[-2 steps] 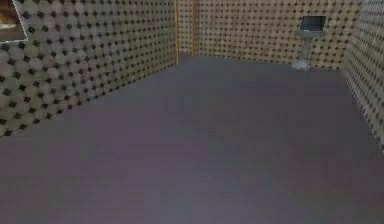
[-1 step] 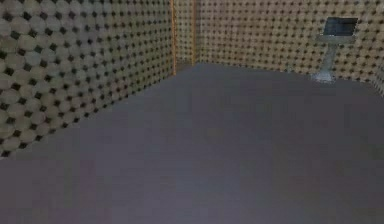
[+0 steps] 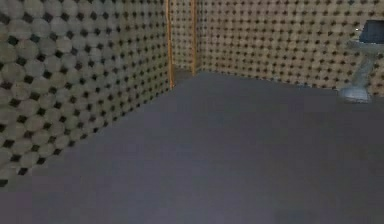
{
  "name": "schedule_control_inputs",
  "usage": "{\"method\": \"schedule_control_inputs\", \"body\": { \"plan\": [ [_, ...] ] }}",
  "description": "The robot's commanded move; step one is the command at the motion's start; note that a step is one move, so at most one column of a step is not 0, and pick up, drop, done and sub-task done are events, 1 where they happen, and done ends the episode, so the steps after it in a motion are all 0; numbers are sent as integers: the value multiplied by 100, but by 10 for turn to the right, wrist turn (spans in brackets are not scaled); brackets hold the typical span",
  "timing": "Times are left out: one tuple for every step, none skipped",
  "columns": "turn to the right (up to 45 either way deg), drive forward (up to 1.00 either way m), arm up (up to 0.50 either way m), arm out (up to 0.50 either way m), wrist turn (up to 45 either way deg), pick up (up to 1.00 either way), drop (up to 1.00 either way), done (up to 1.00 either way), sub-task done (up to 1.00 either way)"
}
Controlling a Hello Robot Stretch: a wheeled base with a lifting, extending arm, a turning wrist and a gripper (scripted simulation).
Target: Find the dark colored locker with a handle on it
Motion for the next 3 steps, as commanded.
{"method": "schedule_control_inputs", "body": {
  "plan": [
    [0, 100, 0, 0, 0, 0, 0, 0, 0],
    [0, 100, 0, 0, 0, 0, 0, 0, 0],
    [0, 100, 0, 0, 0, 0, 0, 0, 0]
  ]
}}
